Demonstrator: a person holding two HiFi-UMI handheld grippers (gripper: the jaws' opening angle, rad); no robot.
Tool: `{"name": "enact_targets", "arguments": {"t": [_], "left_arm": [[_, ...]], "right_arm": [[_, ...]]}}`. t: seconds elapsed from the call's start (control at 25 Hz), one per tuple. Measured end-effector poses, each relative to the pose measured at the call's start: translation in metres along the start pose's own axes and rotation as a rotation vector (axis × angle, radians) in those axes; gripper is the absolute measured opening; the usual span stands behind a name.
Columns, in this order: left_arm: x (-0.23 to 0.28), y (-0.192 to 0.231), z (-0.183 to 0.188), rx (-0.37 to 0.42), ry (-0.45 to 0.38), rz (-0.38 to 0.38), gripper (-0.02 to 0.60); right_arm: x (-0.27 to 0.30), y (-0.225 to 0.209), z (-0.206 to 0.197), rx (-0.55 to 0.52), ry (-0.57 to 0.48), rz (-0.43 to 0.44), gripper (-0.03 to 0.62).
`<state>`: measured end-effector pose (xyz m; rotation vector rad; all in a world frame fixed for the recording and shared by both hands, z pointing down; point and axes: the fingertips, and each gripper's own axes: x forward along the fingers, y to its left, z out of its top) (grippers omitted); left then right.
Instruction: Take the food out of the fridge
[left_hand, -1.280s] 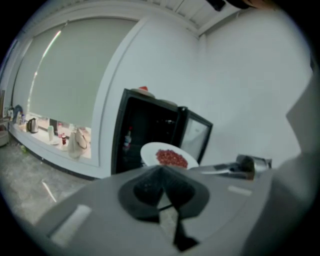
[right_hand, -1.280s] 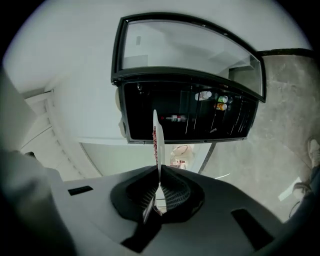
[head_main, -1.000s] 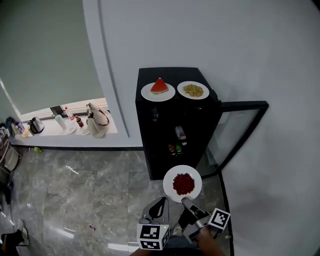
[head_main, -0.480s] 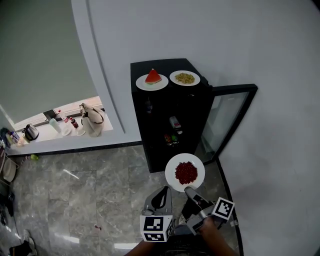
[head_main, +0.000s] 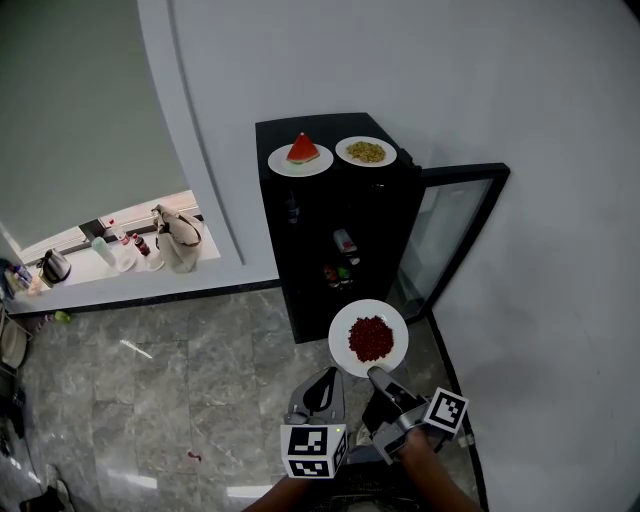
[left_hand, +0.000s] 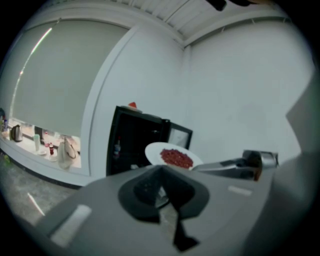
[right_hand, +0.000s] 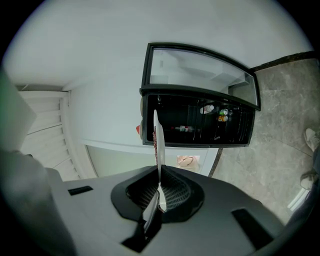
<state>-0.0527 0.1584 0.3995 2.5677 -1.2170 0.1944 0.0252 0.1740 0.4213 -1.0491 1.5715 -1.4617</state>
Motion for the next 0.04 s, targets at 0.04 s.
{"name": "enact_targets", "arguments": {"t": [0.04], "left_arm": [[-0.0001,0.0009,-0.0005,-0.002,0.001,-0.001,-0.015]], "right_arm": [[0.0007,-0.0004,-0.0009,0.003,0.0,0.0,0.009]]}}
